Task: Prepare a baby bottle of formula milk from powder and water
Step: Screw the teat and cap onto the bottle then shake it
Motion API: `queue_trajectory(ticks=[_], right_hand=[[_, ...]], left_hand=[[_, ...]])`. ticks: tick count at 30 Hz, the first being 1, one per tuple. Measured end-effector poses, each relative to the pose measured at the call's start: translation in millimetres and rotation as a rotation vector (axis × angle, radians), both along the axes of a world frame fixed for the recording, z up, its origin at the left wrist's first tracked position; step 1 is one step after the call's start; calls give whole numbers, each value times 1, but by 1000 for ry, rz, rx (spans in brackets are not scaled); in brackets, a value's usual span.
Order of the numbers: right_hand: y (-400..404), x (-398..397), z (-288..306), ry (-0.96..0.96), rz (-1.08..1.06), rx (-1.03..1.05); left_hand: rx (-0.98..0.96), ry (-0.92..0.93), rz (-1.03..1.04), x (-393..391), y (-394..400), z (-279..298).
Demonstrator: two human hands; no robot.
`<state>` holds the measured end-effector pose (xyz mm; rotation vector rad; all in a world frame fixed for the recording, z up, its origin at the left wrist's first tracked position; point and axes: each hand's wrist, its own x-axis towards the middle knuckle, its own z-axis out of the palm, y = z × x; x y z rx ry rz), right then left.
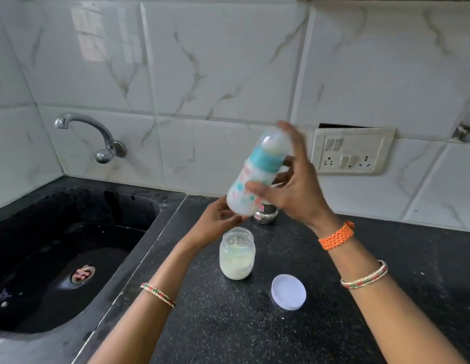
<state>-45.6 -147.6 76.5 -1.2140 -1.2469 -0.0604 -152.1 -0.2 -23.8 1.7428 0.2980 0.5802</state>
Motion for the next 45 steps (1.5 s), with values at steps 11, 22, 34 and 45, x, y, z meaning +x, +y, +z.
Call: queue_trajectory(ticks=[11, 22, 34, 45], right_hand=[[-2, -3, -2, 25, -77, 162], [-1, -11, -29, 618, -84, 408], [11, -32, -57, 697, 160, 45], [-10, -13, -47, 555, 149, 29]], left_hand=[[291, 313, 30, 8, 9, -54], [3, 277, 121, -4, 2, -119], [63, 280, 113, -10, -2, -140], [247, 322, 198, -13, -4, -156]])
